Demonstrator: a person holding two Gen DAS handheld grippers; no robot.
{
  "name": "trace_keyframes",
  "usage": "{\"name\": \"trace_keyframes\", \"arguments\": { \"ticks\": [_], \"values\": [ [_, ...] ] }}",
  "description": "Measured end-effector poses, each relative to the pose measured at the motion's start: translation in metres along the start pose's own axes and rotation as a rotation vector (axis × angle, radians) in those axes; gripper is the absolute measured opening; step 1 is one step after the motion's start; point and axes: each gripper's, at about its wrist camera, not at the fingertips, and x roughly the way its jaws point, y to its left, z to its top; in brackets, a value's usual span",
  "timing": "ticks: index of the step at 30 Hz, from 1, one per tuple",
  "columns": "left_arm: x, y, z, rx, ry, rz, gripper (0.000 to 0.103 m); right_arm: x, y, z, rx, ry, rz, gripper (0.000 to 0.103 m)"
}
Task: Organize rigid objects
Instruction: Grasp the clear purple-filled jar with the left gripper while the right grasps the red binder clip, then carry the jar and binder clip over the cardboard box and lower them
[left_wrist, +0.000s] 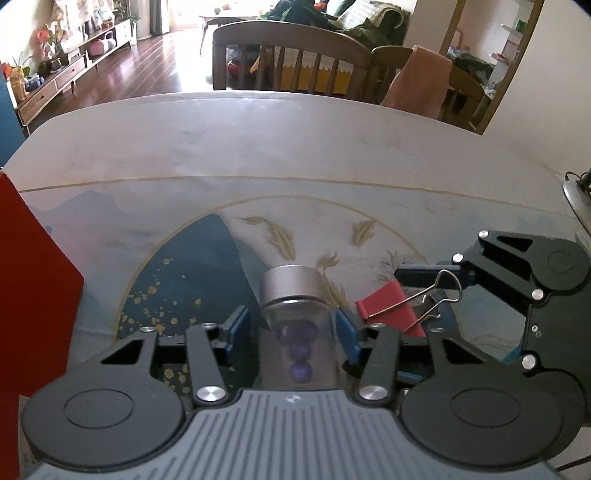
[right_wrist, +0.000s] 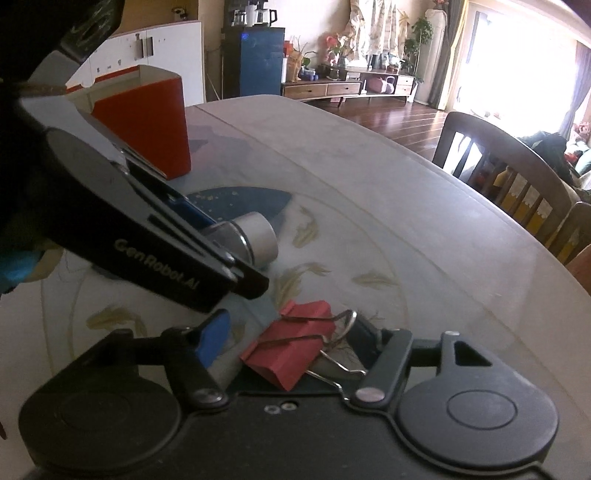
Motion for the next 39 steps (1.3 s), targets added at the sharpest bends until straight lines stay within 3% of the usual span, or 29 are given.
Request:
{"name": "trace_keyframes", "arguments": {
  "ticks": [2,6,13,33,39],
  "values": [
    [0.0,0.001,0.001,-0.001,0.003,0.002,0.042,-0.002,0.001,-0.001,0.019,-0.002,0.006,0.059],
    [-0.001,0.001,0.002,-0.002,0.012,0.006,0.042,-0.007,0.001,-0.003,0.062,-0.008,0.0,0.04],
    [-0.008,0.002,-0.004,-0.002,0.03,-0.008,0.042,-0.023,0.006,-0.008,0.163,0.006,-0.032,0.032],
    [-0.066,0.014,-0.046,0.005,0.046,-0.106,0.041,-0.099,0.054,-0.024,0.495,0.009,-0.084,0.032],
    [-0.094,0.028,-0.055,-0.018,0.043,-0.146,0.041,-0.121,0.076,-0.013,0.518,0.004,-0.115,0.033]
  ]
}}
